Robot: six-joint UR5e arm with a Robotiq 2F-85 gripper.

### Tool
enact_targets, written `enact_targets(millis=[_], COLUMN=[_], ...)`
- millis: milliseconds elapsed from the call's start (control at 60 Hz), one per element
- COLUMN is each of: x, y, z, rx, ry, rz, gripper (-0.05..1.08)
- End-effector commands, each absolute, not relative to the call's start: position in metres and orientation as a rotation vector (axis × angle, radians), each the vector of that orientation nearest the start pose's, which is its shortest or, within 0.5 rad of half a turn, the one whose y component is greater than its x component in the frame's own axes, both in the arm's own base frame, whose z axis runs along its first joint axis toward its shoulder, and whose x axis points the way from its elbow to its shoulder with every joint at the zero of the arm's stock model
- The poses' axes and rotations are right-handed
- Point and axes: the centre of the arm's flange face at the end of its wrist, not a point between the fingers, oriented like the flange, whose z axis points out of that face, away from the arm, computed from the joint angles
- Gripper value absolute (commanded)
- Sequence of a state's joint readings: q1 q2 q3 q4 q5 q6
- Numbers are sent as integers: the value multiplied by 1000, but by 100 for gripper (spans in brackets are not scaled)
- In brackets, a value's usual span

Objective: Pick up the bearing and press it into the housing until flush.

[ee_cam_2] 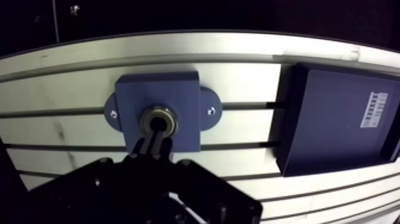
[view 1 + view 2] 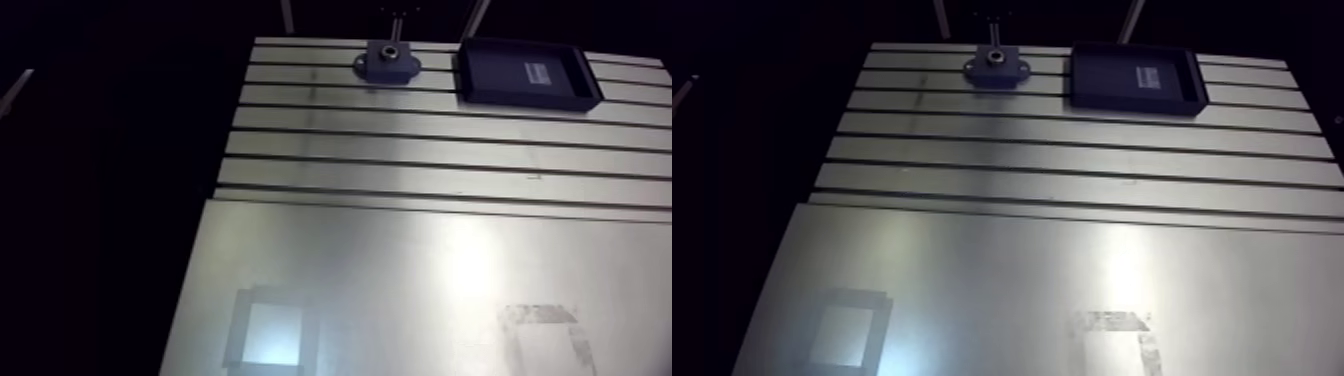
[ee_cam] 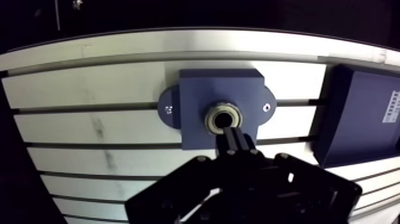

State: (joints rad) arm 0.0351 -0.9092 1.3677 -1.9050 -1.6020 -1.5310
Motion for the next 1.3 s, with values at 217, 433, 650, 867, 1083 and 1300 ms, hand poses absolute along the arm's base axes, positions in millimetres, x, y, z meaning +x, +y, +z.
enact_targets(millis=[217,433,650,867,1083,1300], x=[-696,-697,-697,-697,-696,-696], y=[-159,-158,-159,-159,-159,-159], z=[207,201,198,197,193,192], rx=[-37,-48,-53,-53,-55,-55], ry=[3027,3020,3015,3013,3007,3006], rz=[53,52,52,52,54,54], gripper=[107,107,107,107,107,107])
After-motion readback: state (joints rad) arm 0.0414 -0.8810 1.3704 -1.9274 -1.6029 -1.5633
